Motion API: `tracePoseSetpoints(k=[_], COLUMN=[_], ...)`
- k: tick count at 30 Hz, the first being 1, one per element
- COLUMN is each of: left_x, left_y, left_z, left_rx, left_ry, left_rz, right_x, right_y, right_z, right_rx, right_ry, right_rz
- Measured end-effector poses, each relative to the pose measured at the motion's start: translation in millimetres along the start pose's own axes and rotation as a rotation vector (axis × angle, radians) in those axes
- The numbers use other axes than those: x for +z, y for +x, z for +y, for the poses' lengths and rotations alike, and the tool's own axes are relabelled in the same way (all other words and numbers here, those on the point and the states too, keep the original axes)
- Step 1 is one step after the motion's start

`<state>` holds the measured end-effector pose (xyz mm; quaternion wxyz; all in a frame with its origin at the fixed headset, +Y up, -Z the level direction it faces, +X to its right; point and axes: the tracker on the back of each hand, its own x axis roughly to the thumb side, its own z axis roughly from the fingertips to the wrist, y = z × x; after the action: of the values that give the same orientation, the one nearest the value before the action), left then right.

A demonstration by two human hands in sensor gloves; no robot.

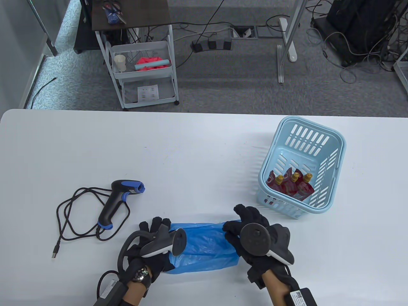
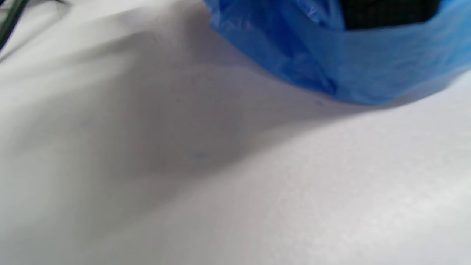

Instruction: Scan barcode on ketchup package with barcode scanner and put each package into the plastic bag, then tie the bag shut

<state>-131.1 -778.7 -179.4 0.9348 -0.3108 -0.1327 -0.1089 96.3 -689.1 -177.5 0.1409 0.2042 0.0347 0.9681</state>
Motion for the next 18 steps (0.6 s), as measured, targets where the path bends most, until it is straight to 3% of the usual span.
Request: tracePoseSetpoints(k=[2, 4, 7, 11, 13, 18], left_x=[-0.4, -0.2, -0.5, -1.0, -0.5, -0.8], left_y=[0.7, 0.6, -0.8, -2.6, -2.6, -6.2], left_z=[0.6, 1.2, 0.8, 0.2, 0.4, -0.6], left_rx=[-0.008, -0.008, 0.0, 0.012, 0.013, 0.03], left_ry=[-0.003, -0.007, -0.01, -0.009, -0.008, -0.005], left_rz=[0.002, 0.006, 0.008, 0.007, 0.006, 0.002], right_x=[-6.1, -12.3, -12.0, -3.9, -2.7, -4.4], right_y=[12.3, 25.5, 28.3, 21.3, 16.7, -0.1], right_z=[10.9, 36.3, 62.9, 88.6, 91.7, 88.5], right_rx=[0.061, 0.181, 0.207, 0.292, 0.29, 0.305], right_ry=[0.065, 0.188, 0.299, 0.3, 0.247, 0.322], right_rz=[-0.027, -0.064, -0.087, -0.079, -0.072, 0.055])
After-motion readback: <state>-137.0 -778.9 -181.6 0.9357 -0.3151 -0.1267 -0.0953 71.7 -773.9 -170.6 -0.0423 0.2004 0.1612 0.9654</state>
